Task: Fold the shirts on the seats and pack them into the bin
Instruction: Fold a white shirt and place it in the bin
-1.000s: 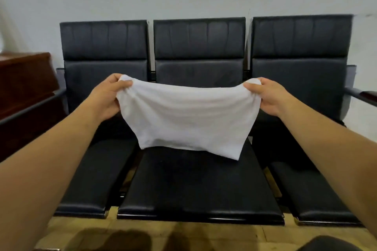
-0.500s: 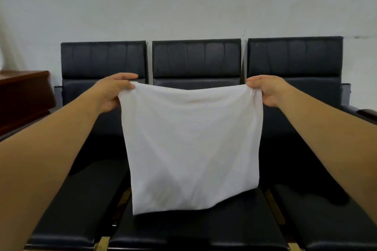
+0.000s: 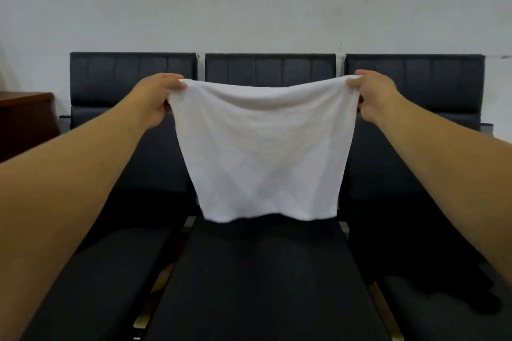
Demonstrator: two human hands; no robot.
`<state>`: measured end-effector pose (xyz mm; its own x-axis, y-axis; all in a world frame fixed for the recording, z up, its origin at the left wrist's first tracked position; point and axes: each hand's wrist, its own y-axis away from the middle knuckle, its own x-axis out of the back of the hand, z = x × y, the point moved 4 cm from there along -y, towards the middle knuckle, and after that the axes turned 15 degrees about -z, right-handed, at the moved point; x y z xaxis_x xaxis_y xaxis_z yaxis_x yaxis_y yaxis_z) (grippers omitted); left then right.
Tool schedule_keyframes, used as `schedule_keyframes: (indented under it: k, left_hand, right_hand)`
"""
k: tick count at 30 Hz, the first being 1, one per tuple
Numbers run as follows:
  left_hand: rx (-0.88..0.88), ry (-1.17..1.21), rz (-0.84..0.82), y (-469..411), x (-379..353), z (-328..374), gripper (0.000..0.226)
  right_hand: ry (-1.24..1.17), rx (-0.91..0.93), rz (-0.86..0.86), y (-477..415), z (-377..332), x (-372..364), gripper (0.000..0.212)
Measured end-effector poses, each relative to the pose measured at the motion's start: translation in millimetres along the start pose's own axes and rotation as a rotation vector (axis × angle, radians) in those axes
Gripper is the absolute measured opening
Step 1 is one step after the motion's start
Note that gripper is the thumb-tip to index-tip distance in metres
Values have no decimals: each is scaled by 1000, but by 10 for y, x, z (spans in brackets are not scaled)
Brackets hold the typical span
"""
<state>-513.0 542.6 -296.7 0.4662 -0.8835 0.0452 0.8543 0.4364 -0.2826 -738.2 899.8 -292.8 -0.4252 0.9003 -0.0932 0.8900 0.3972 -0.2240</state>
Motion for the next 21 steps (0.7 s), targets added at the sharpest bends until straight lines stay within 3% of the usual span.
schedule_keyframes:
  k: [3, 7, 11, 15, 18, 21]
  left_hand:
    - [61, -73, -103, 200, 147, -246, 15]
    - [269, -265, -249, 780, 215, -1070, 6]
    - [473, -484, -434, 1681, 67, -1969, 27]
    - [714, -712, -684, 2327, 14, -2599, 24]
    - [747, -683, -740, 2507, 0, -2685, 21]
    - [740, -770, -847, 2545, -32, -2655, 10]
  right_hand:
    - [-115, -50, -41, 246, 403, 89, 40]
    - [-69, -282, -90, 795, 1479, 289, 34]
    - [120, -500, -74, 1617, 2520, 543, 17]
    - [335, -815, -294, 2218, 3053, 668, 21]
    - [563, -975, -527, 2299, 3022, 653, 27]
    - [711, -1064, -669, 2321, 2954, 590, 20]
